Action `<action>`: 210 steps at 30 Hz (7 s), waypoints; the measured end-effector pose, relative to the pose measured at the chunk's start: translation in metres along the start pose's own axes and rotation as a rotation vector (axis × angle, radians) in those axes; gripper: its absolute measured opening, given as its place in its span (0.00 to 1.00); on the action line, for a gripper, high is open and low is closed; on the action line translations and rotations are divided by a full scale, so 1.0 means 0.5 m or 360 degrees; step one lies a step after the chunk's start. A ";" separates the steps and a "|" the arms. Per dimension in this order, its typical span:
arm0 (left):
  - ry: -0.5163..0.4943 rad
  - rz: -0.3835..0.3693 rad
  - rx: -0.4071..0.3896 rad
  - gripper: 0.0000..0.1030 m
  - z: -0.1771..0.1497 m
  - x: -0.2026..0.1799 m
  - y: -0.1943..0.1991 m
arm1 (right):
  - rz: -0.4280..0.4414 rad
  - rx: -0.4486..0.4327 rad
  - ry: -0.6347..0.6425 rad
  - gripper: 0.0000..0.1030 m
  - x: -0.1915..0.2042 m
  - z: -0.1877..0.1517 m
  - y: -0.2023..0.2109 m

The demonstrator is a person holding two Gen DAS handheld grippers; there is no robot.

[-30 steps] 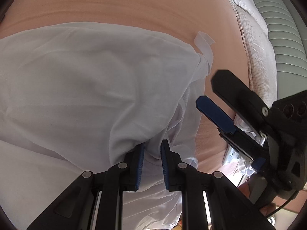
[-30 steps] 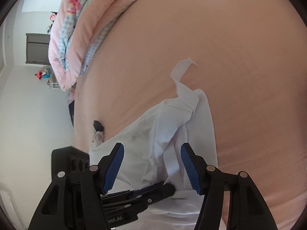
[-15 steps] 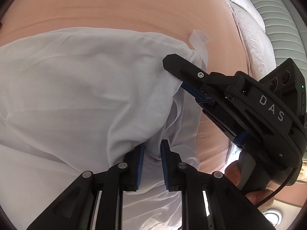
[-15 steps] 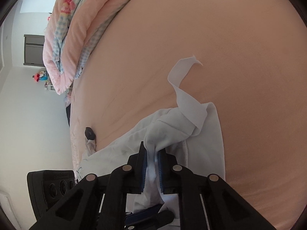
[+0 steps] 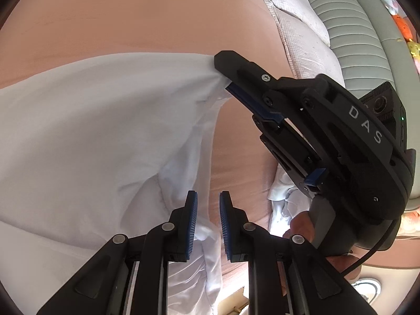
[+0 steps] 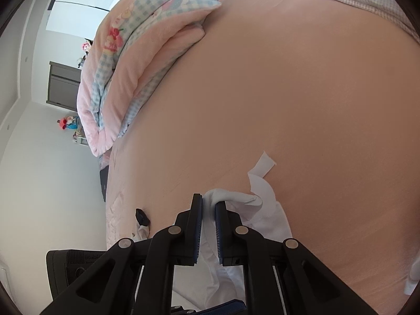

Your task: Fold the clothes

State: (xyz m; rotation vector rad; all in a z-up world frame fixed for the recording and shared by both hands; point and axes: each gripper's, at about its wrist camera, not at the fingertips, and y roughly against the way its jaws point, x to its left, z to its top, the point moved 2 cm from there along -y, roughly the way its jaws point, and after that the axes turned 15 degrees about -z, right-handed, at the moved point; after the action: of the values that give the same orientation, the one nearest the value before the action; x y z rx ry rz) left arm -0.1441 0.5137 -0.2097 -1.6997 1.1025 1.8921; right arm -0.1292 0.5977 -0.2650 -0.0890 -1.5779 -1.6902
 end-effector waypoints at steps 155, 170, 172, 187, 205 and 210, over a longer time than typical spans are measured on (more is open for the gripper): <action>0.0092 0.0868 -0.0693 0.76 -0.758 0.442 0.376 | -0.0194 0.0546 0.0751 0.23 0.231 -0.864 -0.054; 0.0017 0.0931 -0.0739 0.76 -0.775 0.420 0.408 | 0.0222 0.0617 0.0449 0.10 0.224 -0.840 -0.030; -0.0018 0.0950 -0.0755 0.76 -0.778 0.411 0.413 | 0.0261 0.0628 0.0424 0.10 0.233 -0.838 -0.021; 0.0000 0.0790 -0.0952 0.76 -0.762 0.360 0.460 | 0.0392 0.0602 0.0308 0.10 0.244 -0.794 0.026; 0.0019 0.0775 -0.1066 0.17 -0.746 0.371 0.459 | 0.0460 0.0664 0.0207 0.10 0.235 -0.780 0.025; 0.0000 0.0728 -0.1061 0.09 -0.743 0.367 0.461 | 0.0289 0.0621 0.0371 0.14 0.244 -0.790 0.035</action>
State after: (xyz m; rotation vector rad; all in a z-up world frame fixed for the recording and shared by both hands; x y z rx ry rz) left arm -0.1003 0.0508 -0.3024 -1.8699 0.9796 2.7857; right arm -0.0214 0.1981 -0.2699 0.1538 -1.6368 -1.1850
